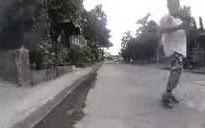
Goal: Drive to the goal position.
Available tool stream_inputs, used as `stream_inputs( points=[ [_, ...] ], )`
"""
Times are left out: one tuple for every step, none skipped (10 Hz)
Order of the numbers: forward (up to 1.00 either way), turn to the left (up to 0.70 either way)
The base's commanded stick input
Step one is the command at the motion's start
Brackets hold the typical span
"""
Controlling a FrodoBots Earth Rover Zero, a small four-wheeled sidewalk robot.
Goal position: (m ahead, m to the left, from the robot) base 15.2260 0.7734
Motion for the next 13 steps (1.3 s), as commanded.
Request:
stream_inputs(
  points=[
    [0.5,-0.16],
    [0.5,-0.34],
    [0.5,-0.18],
    [0.5,-0.18],
    [0.5,-0.42],
    [0.5,-0.5],
    [0.5,-0.5],
    [0.5,-0.5],
    [0.5,-0.5],
    [0.5,-0.5],
    [0.5,-0.29],
    [0.5,-0.07],
    [0.5,0.0]
  ],
)
